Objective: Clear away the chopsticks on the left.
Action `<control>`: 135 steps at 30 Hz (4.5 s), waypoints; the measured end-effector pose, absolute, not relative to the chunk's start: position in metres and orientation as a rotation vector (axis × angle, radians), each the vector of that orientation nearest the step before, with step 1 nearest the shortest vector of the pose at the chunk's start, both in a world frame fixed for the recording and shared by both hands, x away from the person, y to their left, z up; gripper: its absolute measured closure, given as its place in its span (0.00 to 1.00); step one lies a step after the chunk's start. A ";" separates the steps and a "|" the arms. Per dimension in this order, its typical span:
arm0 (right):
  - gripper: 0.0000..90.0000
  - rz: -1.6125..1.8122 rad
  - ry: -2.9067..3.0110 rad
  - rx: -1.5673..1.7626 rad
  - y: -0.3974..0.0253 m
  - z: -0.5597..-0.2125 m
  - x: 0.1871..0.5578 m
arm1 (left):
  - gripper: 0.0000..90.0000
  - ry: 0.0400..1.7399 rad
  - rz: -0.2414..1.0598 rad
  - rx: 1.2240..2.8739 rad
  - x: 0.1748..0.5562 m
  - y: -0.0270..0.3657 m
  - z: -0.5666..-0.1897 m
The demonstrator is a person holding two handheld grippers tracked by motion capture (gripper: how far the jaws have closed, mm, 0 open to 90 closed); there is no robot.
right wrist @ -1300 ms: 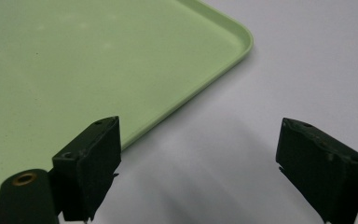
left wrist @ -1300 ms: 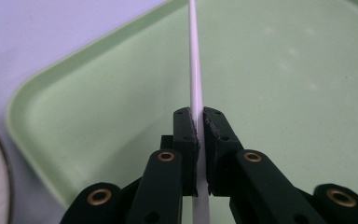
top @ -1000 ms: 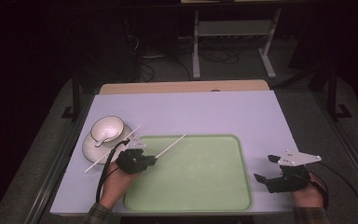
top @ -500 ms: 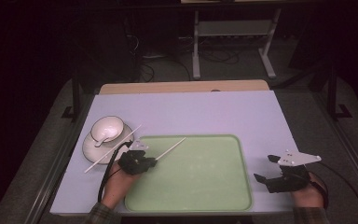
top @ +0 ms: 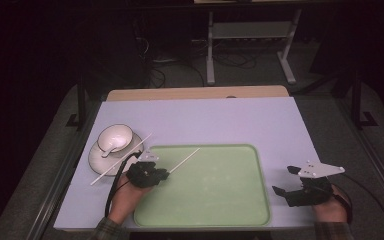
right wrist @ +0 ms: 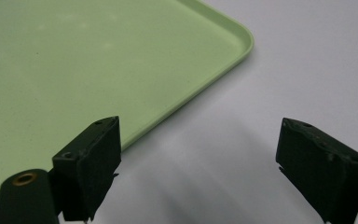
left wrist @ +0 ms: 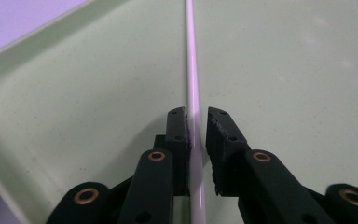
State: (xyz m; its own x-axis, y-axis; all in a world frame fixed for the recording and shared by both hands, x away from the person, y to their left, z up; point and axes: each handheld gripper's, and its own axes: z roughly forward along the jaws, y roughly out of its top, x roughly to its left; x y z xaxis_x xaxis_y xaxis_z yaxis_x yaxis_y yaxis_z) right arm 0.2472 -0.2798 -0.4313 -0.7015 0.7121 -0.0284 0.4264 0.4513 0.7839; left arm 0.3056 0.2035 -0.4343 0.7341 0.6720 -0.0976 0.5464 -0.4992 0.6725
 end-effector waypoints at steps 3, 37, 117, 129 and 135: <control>0.15 1.118 2.353 0.969 -0.280 -0.431 0.247 | 0.78 0.899 0.224 2.187 0.306 0.205 -0.428; 0.15 1.144 2.337 0.963 -0.280 -0.429 0.247 | 1.00 0.618 0.140 2.216 0.392 0.127 -0.409; 0.15 1.146 2.335 0.961 -0.280 -0.428 0.246 | 1.00 0.835 0.162 2.289 0.364 0.188 -0.438; 0.15 1.145 2.333 0.959 -0.280 -0.428 0.246 | 1.00 0.841 0.172 2.286 0.338 0.206 -0.438; 0.15 1.145 2.331 0.959 -0.280 -0.428 0.246 | 1.00 0.870 0.179 2.276 0.331 0.219 -0.438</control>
